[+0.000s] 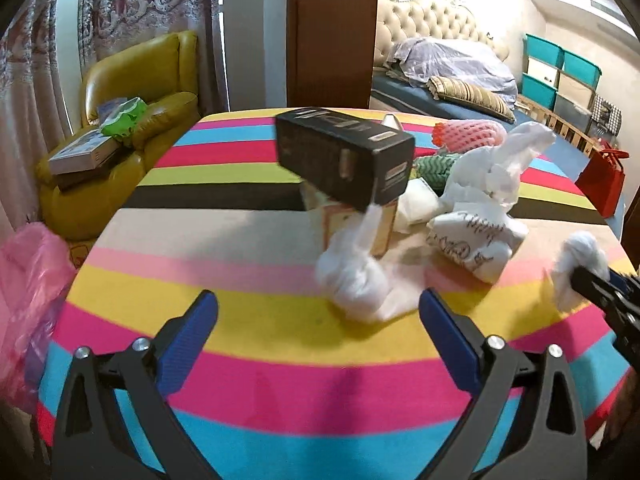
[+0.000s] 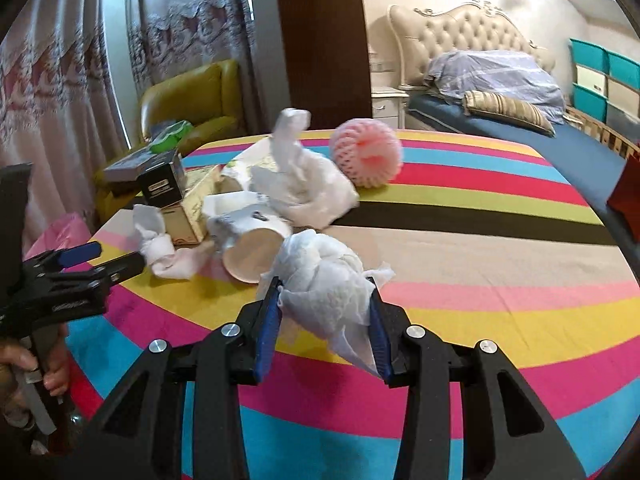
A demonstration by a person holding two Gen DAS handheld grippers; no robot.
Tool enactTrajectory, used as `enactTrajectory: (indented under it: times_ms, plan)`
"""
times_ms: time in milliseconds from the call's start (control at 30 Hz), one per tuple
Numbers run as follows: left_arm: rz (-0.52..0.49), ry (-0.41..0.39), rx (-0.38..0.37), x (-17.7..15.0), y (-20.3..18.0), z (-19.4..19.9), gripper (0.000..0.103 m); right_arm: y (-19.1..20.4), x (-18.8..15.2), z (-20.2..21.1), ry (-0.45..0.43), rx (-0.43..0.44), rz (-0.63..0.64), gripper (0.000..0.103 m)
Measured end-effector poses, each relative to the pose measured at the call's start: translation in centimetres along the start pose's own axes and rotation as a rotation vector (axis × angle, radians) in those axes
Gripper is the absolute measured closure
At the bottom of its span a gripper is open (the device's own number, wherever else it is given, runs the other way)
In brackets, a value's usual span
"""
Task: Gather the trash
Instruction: 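Grasp a crumpled white tissue with the right tool while the left grasps another tissue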
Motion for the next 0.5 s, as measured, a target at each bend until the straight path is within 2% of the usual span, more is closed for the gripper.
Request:
enactTrajectory:
  times_ms: [100, 200, 233, 267, 300, 500]
  plan:
    - [-0.008, 0.02, 0.006, 0.5, -1.1, -1.5, 0.018, -0.5, -0.2, 0.3, -0.009, 0.001, -0.013, 0.064]
    - [-0.02, 0.047, 0.017, 0.4, -1.7, -2.7, 0.031, -0.6, -0.2, 0.5, -0.014, 0.008, -0.017, 0.064]
    - [-0.017, 0.073, 0.006, 0.1, -1.9, -3.2, 0.043, -0.6, -0.3, 0.5, -0.016, 0.01, -0.013, 0.064]
    - [-0.009, 0.086, -0.013, -0.2, -2.0, -3.4, 0.06, -0.5, -0.4, 0.6, -0.017, 0.011, -0.007, 0.064]
    - [-0.002, 0.092, -0.023, -0.5, -1.9, -3.4, 0.066, -0.4, -0.5, 0.6, -0.019, 0.012, -0.002, 0.064]
    - [0.012, 0.028, -0.059, -1.9, -1.4, -0.9, 0.069, 0.2, -1.0, 0.7, -0.01, 0.025, 0.009, 0.064]
Point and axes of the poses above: each gripper's, at about its wrist camera, not at the fingertips, and z roughly against the way its jaws point, y to its left, x to its top, the point moved 10 cm from there along -z, roughly the way its jaws point, and after that the axes turned 3 degrees about z, right-handed, at the moved point
